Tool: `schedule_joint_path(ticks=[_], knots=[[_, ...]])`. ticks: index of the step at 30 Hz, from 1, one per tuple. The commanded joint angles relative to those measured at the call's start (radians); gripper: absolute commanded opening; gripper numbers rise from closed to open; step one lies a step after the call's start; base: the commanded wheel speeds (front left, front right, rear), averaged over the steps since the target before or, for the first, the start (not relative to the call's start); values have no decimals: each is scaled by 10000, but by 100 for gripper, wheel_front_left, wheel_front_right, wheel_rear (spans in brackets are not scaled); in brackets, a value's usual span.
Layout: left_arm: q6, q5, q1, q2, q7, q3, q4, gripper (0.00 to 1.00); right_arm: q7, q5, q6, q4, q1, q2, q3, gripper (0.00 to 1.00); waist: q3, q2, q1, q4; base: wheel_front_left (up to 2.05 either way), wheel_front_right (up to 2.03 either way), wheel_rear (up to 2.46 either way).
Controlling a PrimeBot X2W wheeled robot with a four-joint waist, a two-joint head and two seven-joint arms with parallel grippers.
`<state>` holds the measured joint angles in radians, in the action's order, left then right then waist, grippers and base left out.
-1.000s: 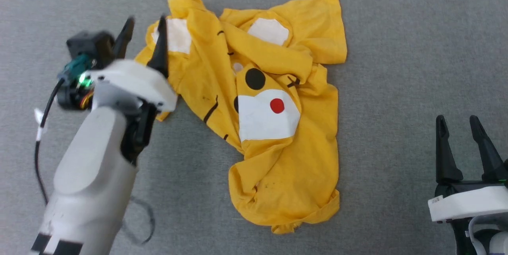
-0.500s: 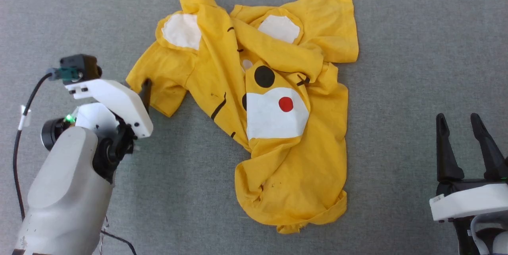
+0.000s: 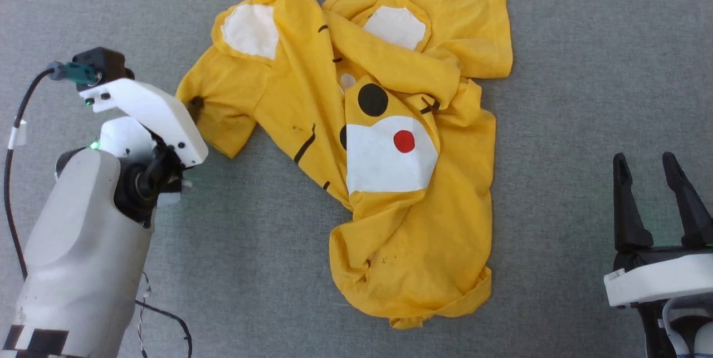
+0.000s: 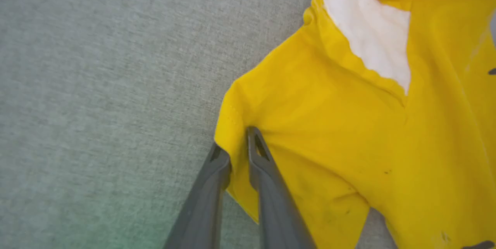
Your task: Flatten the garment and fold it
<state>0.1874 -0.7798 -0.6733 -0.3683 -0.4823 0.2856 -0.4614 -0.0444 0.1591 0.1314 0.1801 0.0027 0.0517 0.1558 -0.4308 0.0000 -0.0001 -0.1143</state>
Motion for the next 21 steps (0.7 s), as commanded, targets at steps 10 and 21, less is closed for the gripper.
schedule_joint_path(ticks=[10,21], knots=[[-1059,-278,539,881,2152,-117,647,0,-145,91,-7,-283,-62,-15,19,100,511,0,1,-19,0,0,0],[-620,-801,3414,1328,3474,-689,3504,0,-371,314,-7,-796,267,-15,-214,100,1503,0,1,51,0,0,0]])
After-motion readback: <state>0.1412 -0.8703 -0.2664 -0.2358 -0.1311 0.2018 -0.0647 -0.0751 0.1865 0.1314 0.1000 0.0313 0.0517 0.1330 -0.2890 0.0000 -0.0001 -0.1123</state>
